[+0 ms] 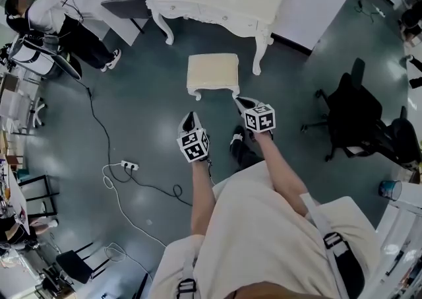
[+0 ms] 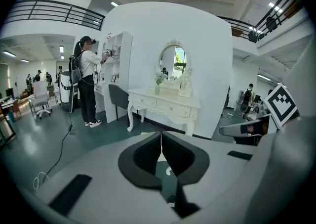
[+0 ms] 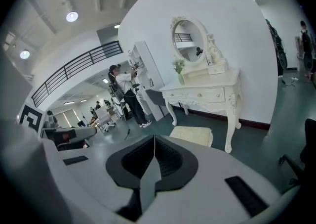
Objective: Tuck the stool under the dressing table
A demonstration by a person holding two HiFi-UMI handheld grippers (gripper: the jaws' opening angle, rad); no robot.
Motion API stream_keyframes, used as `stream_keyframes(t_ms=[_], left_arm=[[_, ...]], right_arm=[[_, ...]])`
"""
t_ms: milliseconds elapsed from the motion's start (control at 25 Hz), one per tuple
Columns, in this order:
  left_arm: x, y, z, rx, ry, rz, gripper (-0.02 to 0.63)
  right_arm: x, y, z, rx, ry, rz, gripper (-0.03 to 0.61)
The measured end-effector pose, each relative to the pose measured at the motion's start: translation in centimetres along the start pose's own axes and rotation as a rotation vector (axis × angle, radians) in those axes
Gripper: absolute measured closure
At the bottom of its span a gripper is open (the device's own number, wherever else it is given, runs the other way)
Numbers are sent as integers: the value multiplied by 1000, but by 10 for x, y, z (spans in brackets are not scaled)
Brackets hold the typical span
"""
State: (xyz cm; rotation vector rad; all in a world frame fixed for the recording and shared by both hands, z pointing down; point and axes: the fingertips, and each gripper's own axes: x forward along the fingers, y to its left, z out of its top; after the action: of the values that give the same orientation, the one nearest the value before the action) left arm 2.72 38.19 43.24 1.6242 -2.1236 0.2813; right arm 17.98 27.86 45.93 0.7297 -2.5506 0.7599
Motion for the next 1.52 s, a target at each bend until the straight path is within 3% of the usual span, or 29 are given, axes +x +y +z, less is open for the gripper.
stream_keyframes(t_ms=[240, 360, 600, 840, 1080, 1280, 1520], left_arm=[[48, 7, 41, -1, -29, -16, 597], [68, 3, 58, 30, -19, -42, 598], [101, 11, 96, 73, -27, -8, 598], [145, 11, 126, 132, -30, -19, 598], [193, 13, 156, 145, -37, -35, 598], [226, 0, 145, 202, 18, -34, 598], [241, 7, 87, 149, 117, -41, 598]], right_arm=[[36, -26, 40, 33, -19, -7, 534], [51, -39, 62, 76, -43, -9, 534], [83, -56, 100, 104, -59, 11, 534], [112, -91, 151, 140, -127, -23, 534], [142, -109, 190, 139, -163, -34, 534], [141, -153, 194, 126, -200, -139, 534], [131, -177, 136, 198, -139, -185, 534]])
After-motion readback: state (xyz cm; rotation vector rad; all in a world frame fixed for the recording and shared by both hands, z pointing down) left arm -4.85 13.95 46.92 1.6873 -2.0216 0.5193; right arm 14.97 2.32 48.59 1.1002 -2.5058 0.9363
